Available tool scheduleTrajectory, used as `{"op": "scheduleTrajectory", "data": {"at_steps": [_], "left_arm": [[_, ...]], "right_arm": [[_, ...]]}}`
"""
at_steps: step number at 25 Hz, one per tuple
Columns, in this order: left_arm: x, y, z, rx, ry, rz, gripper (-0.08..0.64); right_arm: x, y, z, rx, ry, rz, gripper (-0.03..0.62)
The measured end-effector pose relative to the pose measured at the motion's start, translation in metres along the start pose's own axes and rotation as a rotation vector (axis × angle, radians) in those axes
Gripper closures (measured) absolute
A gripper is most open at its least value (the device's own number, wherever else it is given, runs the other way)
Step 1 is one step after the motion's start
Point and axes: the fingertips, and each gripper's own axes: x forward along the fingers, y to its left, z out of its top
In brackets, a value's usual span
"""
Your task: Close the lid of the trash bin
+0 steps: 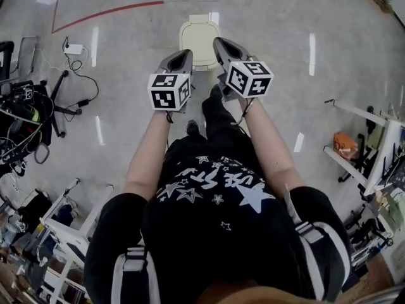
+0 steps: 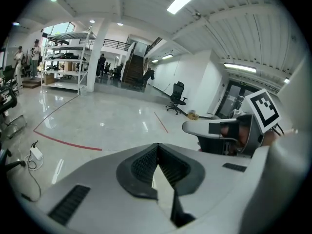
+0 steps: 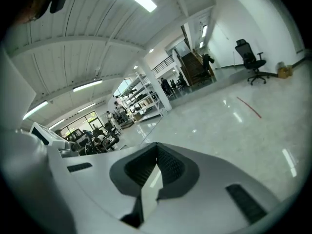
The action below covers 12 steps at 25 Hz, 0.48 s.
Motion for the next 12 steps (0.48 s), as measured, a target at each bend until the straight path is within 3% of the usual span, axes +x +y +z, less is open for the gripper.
{"op": "scheduleTrajectory", "data": {"at_steps": [12], "left_arm": [[-0.093, -0.011, 0.011, 0.047, -0.105, -0.065, 0.548]], "right_arm": [[-0.075, 0.074, 0.011, -0.057, -0.215, -0.029, 0.586]]}}
